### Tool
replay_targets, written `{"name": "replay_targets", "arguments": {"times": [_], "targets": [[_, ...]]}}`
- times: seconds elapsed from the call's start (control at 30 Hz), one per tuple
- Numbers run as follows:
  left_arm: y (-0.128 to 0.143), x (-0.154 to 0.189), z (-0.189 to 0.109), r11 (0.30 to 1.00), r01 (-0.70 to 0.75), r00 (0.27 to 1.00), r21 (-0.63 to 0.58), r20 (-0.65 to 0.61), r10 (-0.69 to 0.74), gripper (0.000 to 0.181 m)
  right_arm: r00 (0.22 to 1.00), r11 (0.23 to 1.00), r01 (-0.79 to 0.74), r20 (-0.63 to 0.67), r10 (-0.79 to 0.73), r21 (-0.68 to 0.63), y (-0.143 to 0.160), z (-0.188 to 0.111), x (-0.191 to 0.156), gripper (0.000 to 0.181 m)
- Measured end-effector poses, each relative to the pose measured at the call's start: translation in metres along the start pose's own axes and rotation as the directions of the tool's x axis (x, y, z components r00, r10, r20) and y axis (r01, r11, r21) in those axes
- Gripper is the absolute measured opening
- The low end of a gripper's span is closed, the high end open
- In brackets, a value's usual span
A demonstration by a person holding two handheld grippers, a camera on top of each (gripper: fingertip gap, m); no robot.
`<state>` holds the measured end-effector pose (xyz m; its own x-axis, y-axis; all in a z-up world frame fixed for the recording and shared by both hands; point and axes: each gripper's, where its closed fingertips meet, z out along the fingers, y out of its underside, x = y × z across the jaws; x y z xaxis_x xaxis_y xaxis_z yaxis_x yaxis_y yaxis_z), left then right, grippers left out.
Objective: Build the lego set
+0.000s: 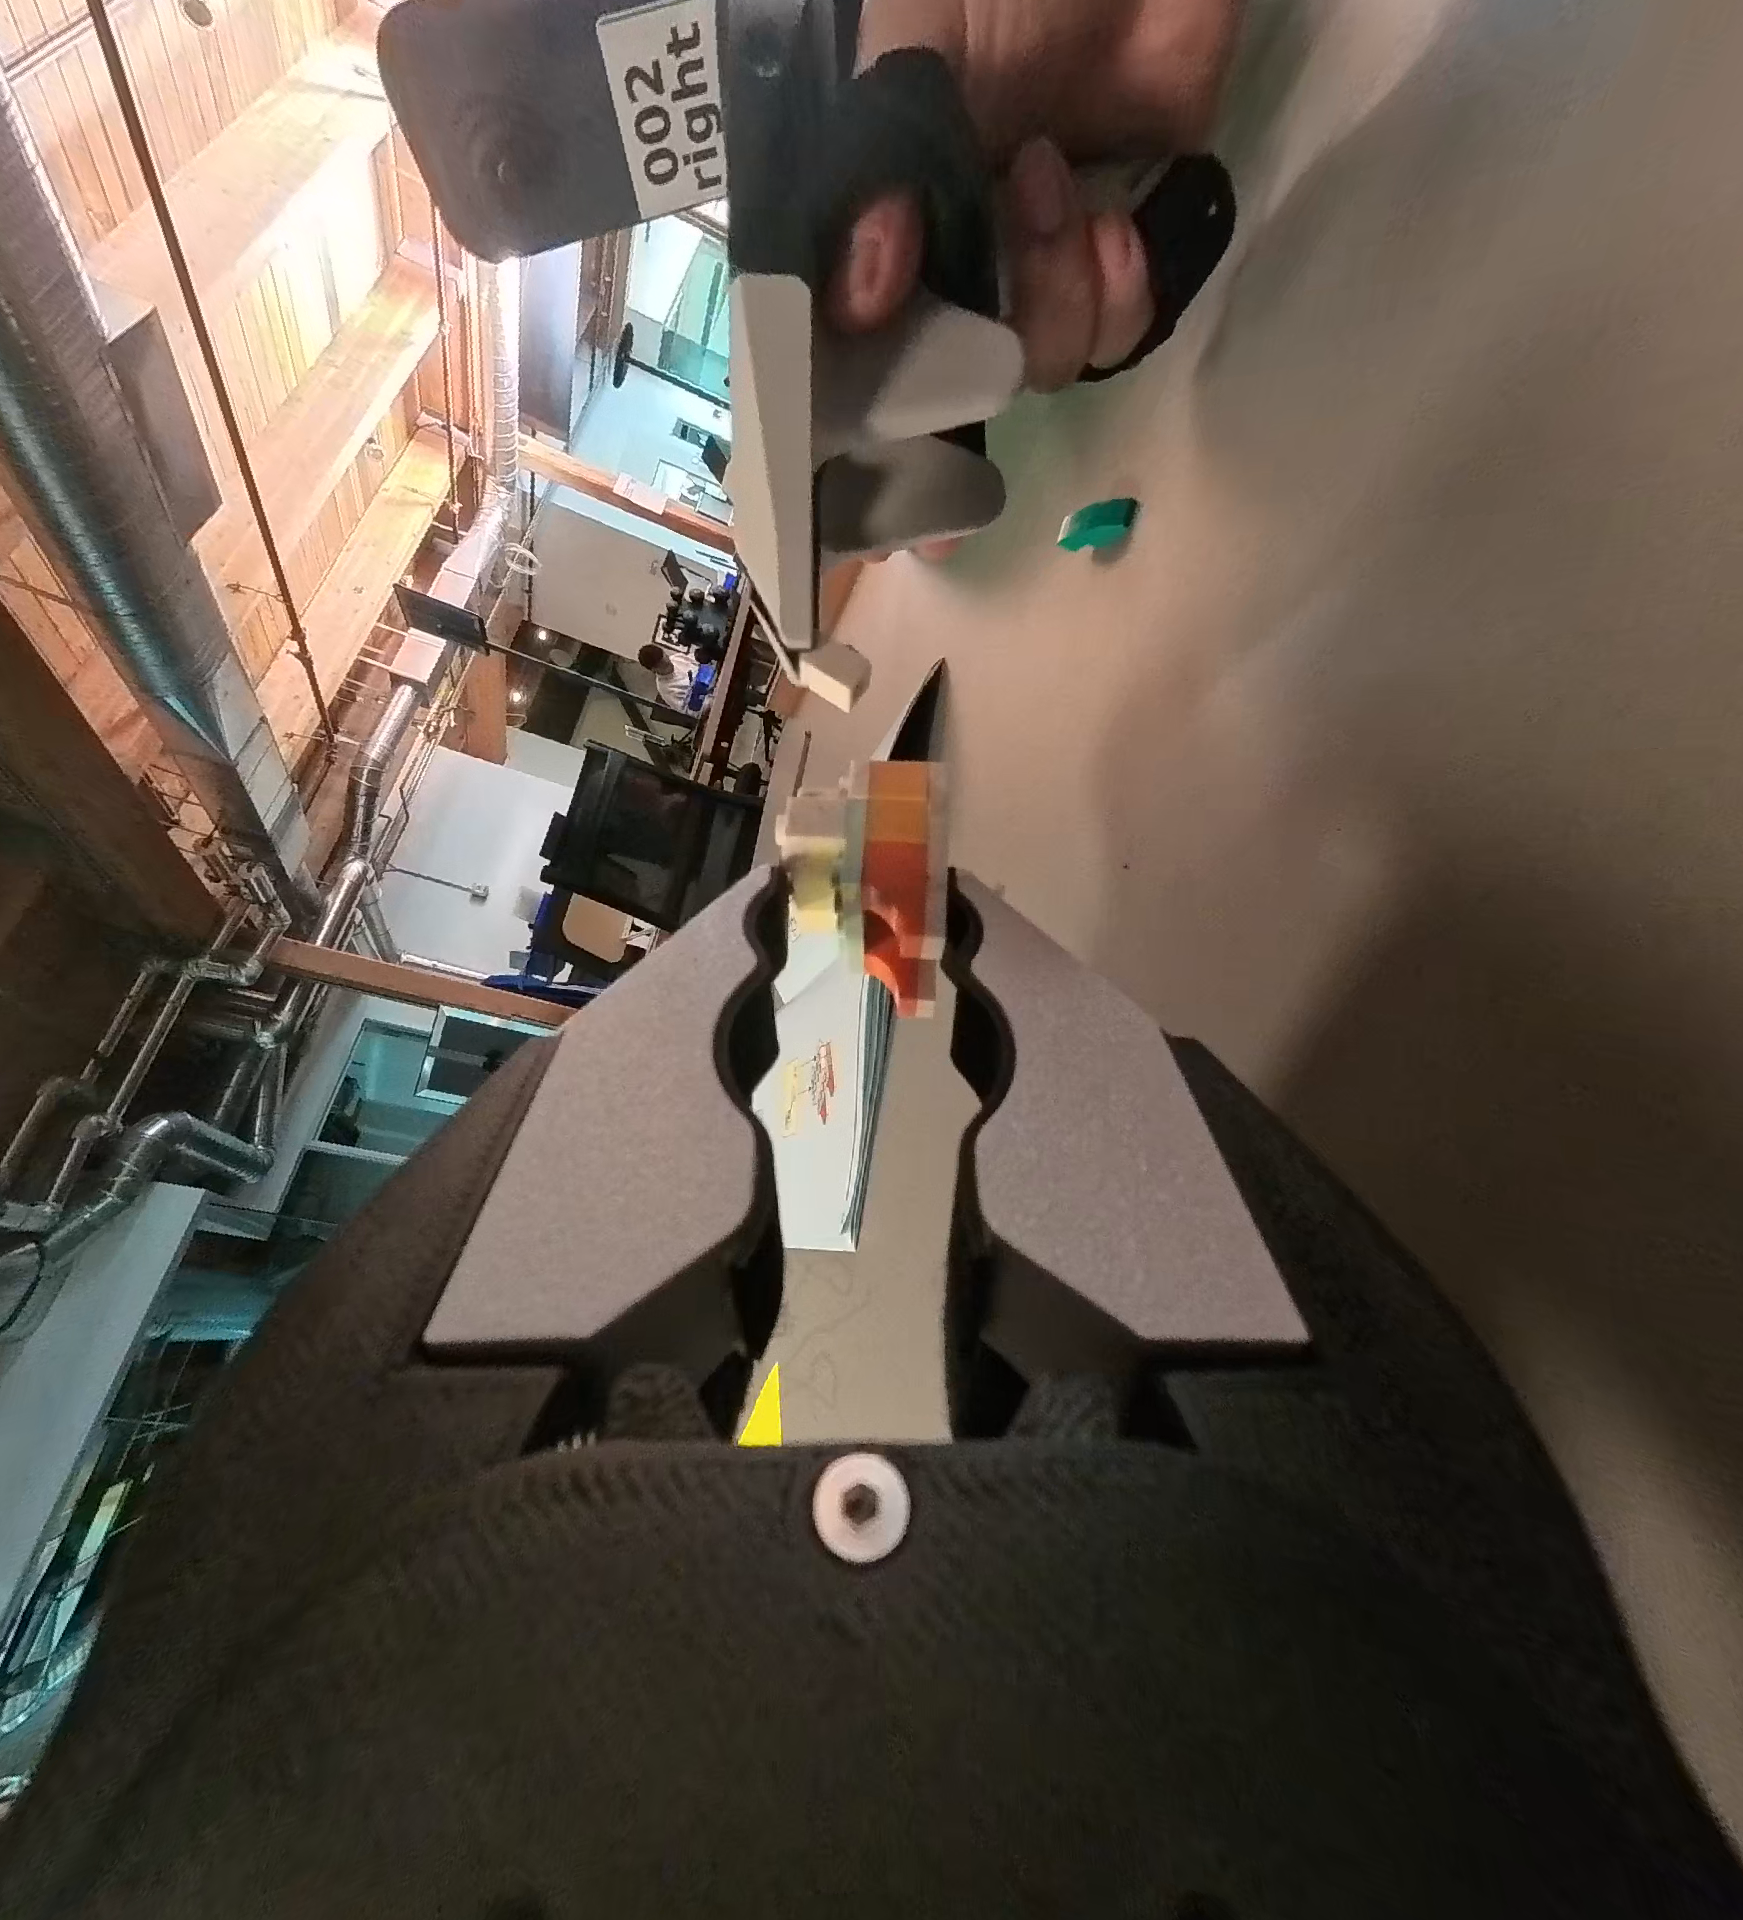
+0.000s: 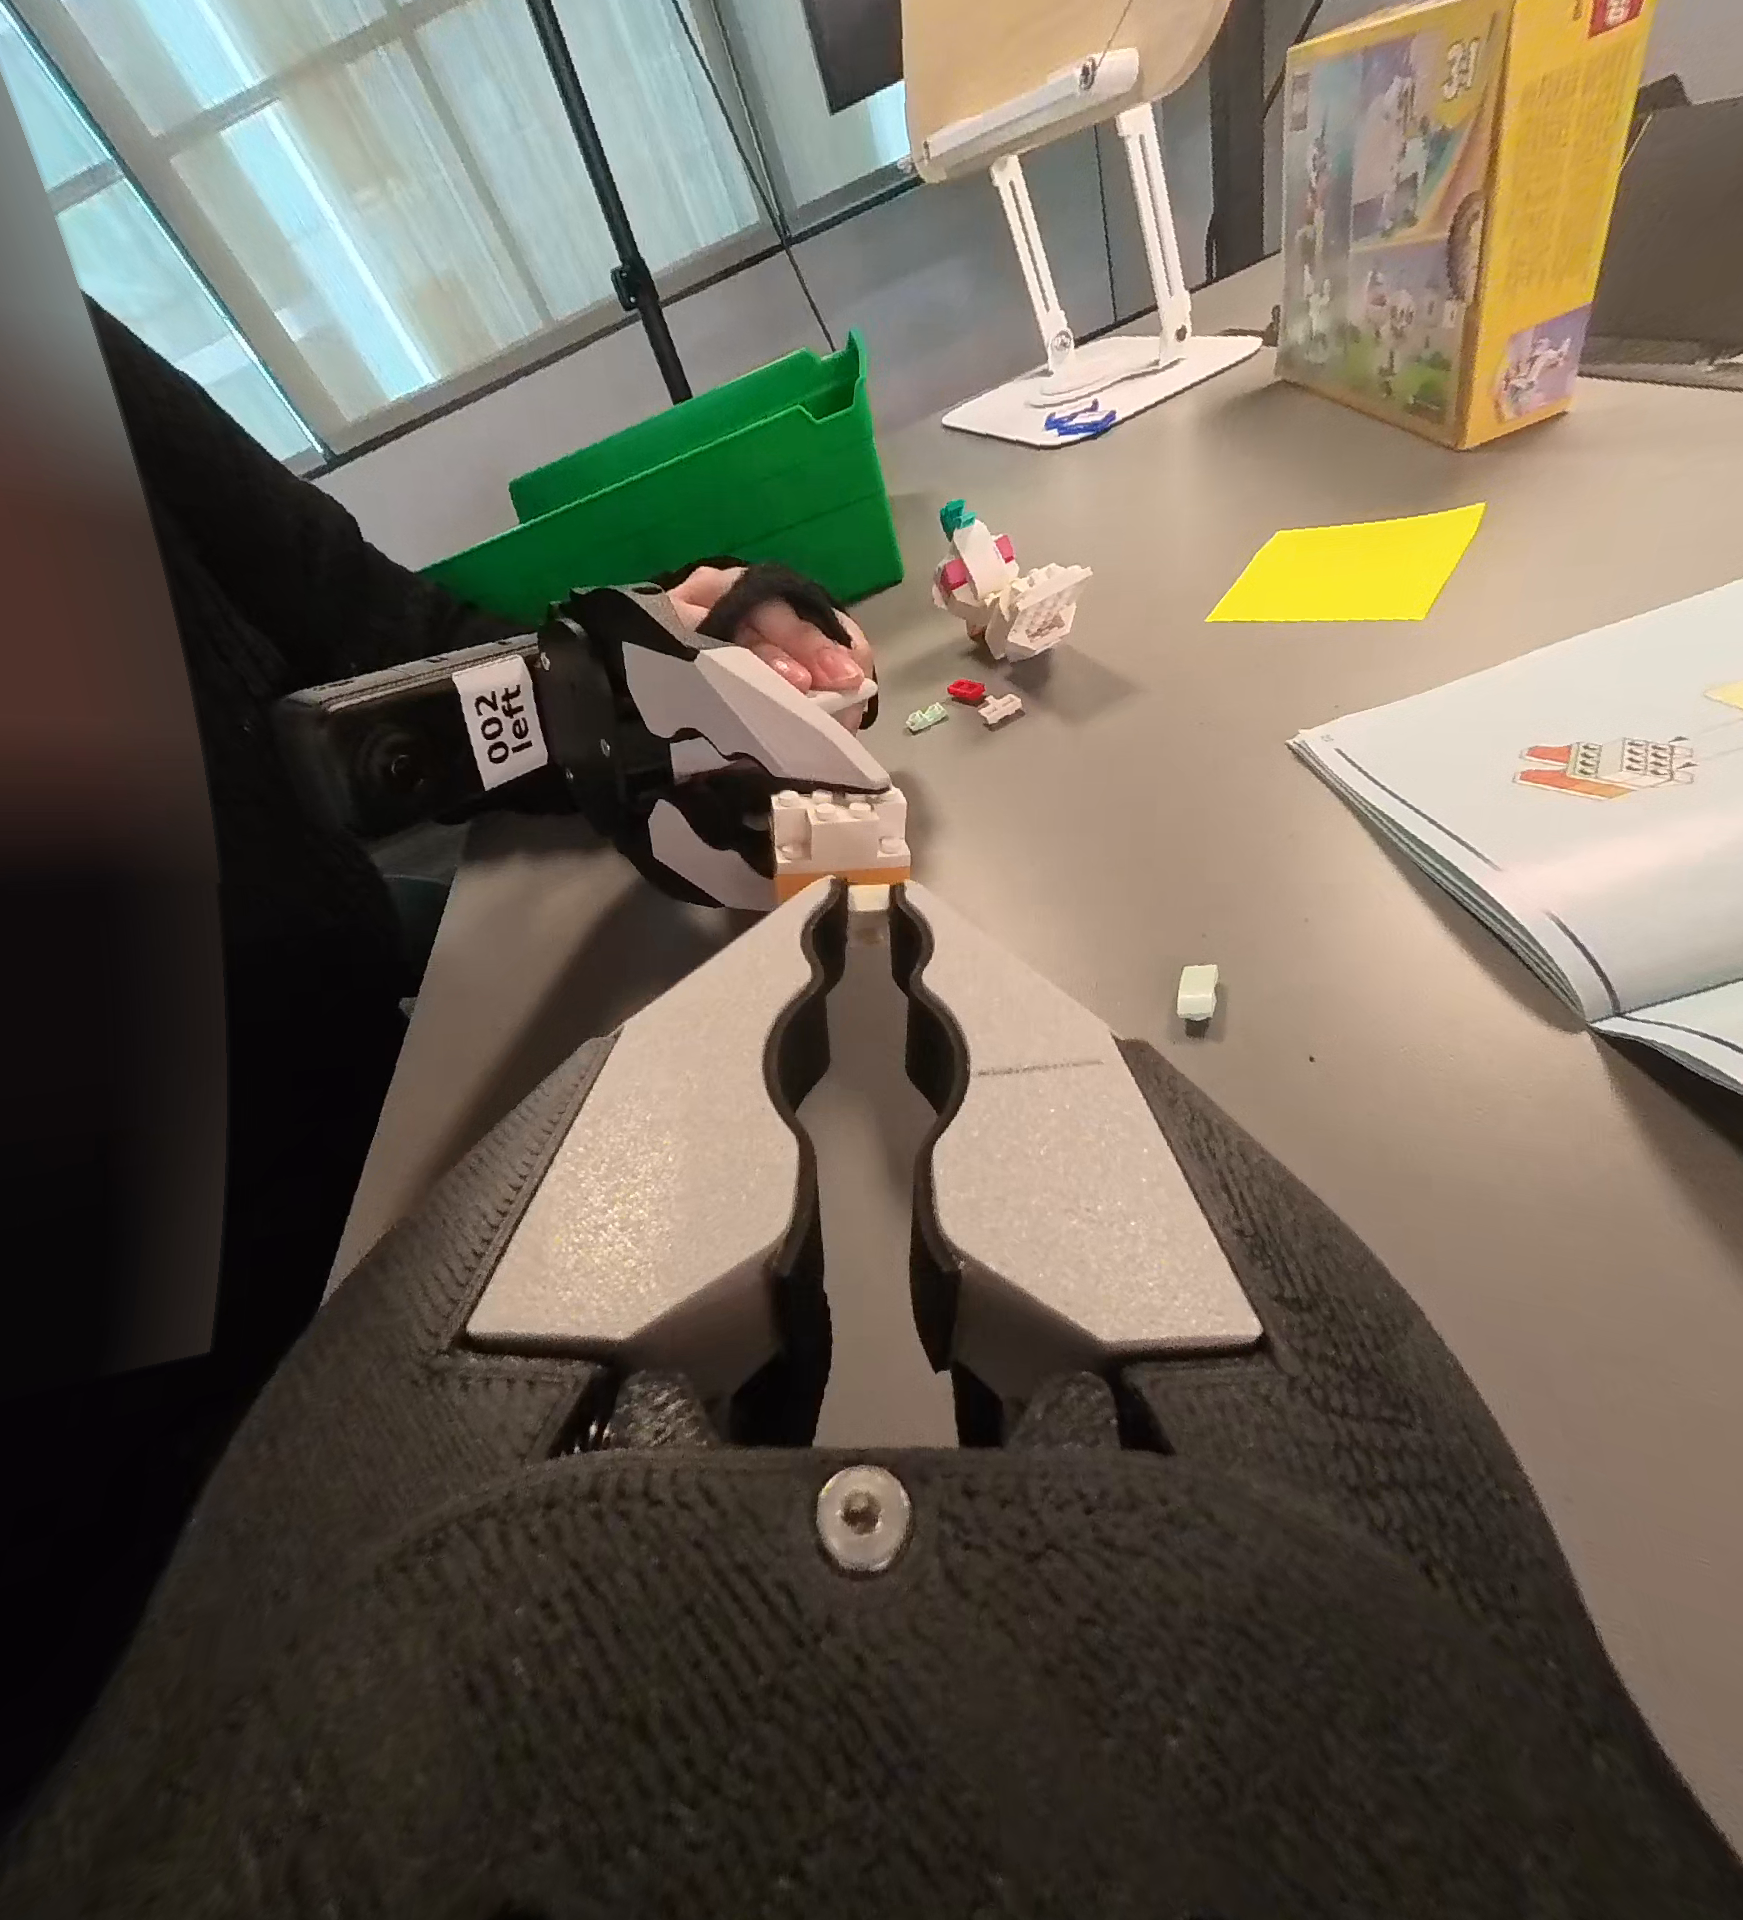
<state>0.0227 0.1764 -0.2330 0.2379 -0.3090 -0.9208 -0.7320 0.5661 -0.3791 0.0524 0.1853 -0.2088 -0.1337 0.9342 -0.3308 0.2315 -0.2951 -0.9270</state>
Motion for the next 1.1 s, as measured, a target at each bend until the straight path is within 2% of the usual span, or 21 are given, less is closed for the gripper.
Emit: {"name": "replay_targets", "arguments": {"times": [0.57,1.1], "targets": [[0.001,-0.002,0.0,1.0,0.0,1.0,-0.006,0.013,0.0,0.028,0.997,0.998,-0.068,-0.039,0.068,0.007,0.002,0.003,0.011,0.006],[0.008,-0.01,0.001,0.995,0.094,0.995,-0.028,0.031,-0.093,0.028,0.991,0.983,-0.133,0.039,0.13,0.125,-0.016,0.006,0.004,0.006]]}}
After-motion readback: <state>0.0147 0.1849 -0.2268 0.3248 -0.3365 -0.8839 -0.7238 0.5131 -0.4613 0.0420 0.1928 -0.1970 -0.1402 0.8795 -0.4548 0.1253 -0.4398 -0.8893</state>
